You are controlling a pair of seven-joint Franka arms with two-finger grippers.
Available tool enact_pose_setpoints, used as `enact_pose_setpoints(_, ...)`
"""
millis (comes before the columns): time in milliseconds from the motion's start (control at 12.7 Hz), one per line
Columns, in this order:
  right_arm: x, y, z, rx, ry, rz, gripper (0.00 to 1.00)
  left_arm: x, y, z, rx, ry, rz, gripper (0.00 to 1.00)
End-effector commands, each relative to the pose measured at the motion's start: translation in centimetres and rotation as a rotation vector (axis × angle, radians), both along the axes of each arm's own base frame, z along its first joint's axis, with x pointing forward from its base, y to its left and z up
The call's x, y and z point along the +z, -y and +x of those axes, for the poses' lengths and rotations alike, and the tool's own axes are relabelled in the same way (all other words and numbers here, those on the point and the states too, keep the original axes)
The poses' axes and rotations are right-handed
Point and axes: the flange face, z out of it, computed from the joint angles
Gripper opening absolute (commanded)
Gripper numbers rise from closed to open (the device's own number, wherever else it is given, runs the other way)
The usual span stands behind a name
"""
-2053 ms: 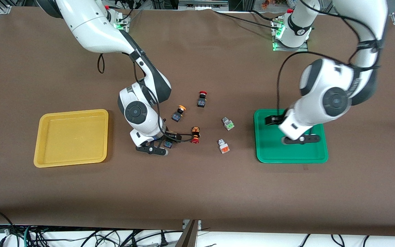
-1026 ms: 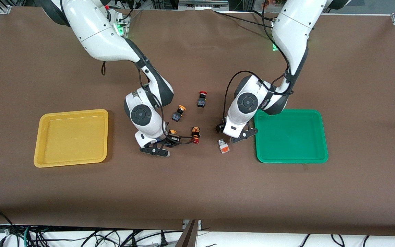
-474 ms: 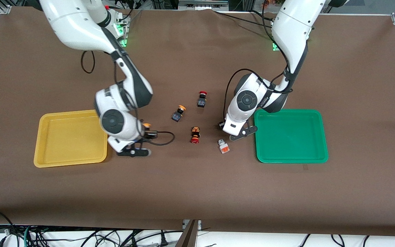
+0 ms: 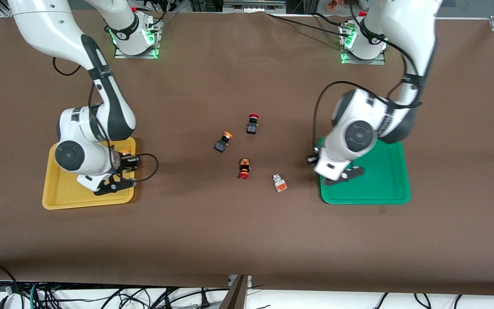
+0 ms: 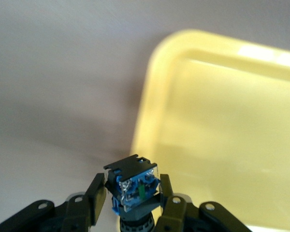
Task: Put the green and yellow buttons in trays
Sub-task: 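Place the blue button in the yellow tray while the left gripper places the green button, then grasp another blue button with the right gripper while the left gripper grasps the orange-topped button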
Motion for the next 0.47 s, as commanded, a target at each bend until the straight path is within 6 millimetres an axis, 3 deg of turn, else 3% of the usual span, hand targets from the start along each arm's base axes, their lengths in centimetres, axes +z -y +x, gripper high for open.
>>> enact_pose_setpoints(0, -0.4, 2.0, -1.3, 0.068, 0.002, 0.021, 0.64, -3.9, -6.5, 1.2, -0.123, -0.052, 0.012, 0.12)
enact_pose_setpoints(79, -0.1, 2.0, -1.2, 0.06, 0.002, 0.022, 0.92, -6.0, -7.2, 0.9, -0.148, -0.075, 0.007, 0.17)
enact_pose_setpoints(158, 0.2, 1.4, -1.1, 0.052, 0.002, 0.028, 0.97, -7.2, -7.4, 0.7, -0.147, -0.075, 0.007, 0.41)
enact_pose_setpoints(237, 0.7, 0.3, -1.1, 0.007, 0.001, 0.048, 0.98, -7.5, -7.4, 0.6, -0.147, -0.072, 0.007, 0.99)
enact_pose_setpoints(395, 1.3, -4.8, -1.6, -0.104, -0.008, 0.077, 0.98, -5.3, -6.7, 0.9, -0.144, -0.059, 0.003, 1.0)
